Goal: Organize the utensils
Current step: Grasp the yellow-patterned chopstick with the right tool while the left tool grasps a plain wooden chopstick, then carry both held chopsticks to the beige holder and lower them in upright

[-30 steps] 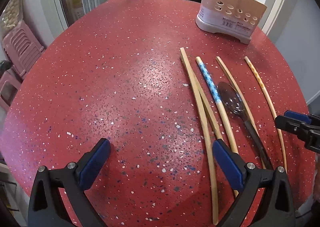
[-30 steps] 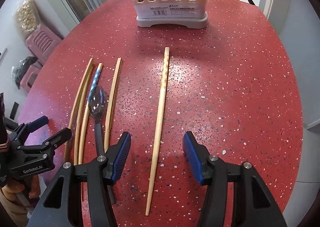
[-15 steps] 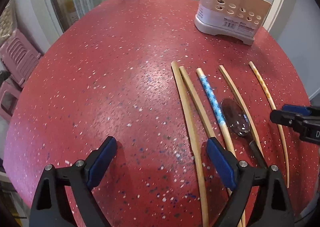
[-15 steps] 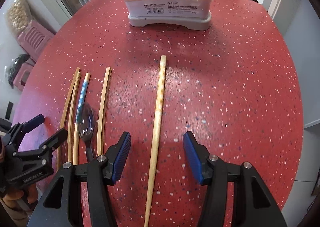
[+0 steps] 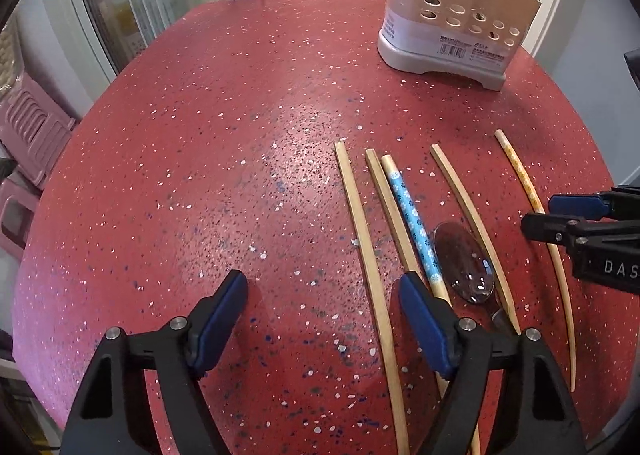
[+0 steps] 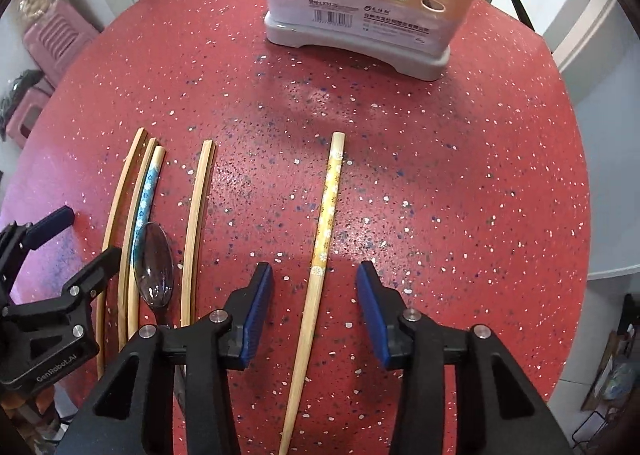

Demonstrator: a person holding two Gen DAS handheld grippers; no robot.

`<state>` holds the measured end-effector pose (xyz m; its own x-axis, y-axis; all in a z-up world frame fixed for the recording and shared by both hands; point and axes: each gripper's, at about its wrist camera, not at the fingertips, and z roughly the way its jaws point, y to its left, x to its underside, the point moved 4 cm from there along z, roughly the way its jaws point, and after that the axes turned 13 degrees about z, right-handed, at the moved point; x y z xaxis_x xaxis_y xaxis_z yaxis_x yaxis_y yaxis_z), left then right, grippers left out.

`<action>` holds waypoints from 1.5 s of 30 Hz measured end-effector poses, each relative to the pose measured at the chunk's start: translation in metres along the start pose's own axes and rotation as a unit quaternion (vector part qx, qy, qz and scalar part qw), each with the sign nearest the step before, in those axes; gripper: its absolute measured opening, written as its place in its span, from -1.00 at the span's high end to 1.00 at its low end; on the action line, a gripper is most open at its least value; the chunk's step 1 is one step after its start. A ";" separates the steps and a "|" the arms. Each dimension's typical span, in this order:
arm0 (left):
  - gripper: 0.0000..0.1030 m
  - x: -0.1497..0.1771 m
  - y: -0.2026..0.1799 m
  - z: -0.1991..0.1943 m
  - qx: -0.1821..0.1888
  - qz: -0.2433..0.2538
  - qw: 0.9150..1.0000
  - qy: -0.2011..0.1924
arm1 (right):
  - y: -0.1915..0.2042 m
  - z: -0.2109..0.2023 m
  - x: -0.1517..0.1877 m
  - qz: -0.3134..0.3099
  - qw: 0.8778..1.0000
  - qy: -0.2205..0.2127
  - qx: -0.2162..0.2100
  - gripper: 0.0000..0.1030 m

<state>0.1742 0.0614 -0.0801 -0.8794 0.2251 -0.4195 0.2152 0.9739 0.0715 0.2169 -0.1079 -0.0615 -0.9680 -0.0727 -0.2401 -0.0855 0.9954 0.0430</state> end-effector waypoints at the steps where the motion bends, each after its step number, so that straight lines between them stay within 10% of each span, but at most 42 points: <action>1: -0.94 -0.001 0.000 0.000 0.001 0.002 1.000 0.001 | 0.001 0.000 -0.001 -0.001 1.000 0.002 0.000 0.13; 8: -0.74 -0.007 -0.004 0.002 0.013 0.015 1.000 0.012 | 0.010 -0.002 -0.003 -0.014 1.000 0.006 -0.010 0.83; 21: -0.44 -0.028 -0.012 0.011 0.040 0.046 0.995 0.080 | -0.023 -0.019 0.024 0.004 0.996 -0.010 -0.086 0.84; 26: 0.34 -0.044 -0.025 0.017 0.058 0.055 0.992 0.094 | -0.037 -0.032 0.027 0.013 0.993 -0.019 -0.113 0.84; 45: 0.35 -0.042 -0.018 -0.057 0.122 -0.037 0.987 -0.093 | -0.069 -0.089 0.033 0.034 0.971 -0.085 -0.220 0.84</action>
<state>0.1825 0.0358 -0.0123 -0.8088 0.1218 -0.5754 0.2684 0.9469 -0.1768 0.1704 -0.1848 0.0138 -0.9251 0.0400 -0.3775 -0.1525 0.8715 0.4660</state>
